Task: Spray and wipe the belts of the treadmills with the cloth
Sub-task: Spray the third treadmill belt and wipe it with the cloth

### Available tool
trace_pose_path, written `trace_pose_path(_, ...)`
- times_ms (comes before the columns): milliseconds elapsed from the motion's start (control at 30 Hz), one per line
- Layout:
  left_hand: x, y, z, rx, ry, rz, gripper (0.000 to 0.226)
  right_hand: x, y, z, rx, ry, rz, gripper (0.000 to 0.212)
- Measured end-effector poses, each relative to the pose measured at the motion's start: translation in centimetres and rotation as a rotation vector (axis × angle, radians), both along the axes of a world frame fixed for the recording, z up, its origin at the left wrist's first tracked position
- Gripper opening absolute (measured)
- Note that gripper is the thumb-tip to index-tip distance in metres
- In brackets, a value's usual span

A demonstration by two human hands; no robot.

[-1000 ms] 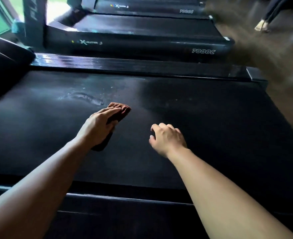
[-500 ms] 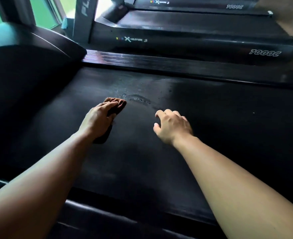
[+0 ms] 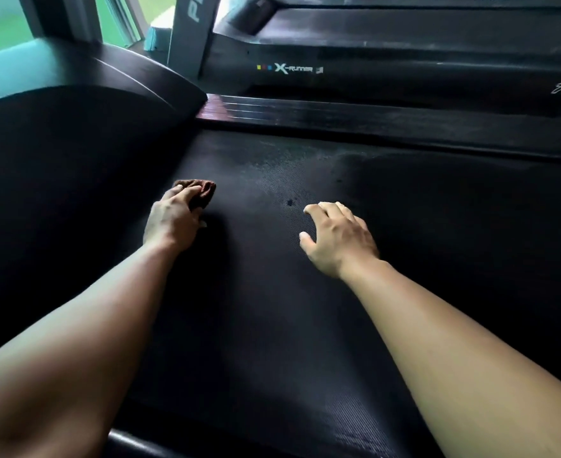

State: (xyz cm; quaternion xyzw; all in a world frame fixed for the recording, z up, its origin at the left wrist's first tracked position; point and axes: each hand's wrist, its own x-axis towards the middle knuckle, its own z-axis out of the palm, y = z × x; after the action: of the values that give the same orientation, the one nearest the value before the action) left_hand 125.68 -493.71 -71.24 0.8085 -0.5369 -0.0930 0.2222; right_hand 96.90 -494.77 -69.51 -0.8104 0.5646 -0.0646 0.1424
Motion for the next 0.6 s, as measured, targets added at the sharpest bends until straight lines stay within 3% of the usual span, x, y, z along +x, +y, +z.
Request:
trace_pose_path(333, 9.0, -2.3, -2.9, 0.093, -0.076, 0.146, 0.051, 6.9, -3.4, -3.4, 0.032, 0.008, -0.017, 0.059)
trace_pose_path(600, 11.5, -6.6, -3.6, 0.178, -0.124, 0.206, 0.054, 6.6, -5.1, -6.6, 0.016, 0.061, -0.145, 0.063)
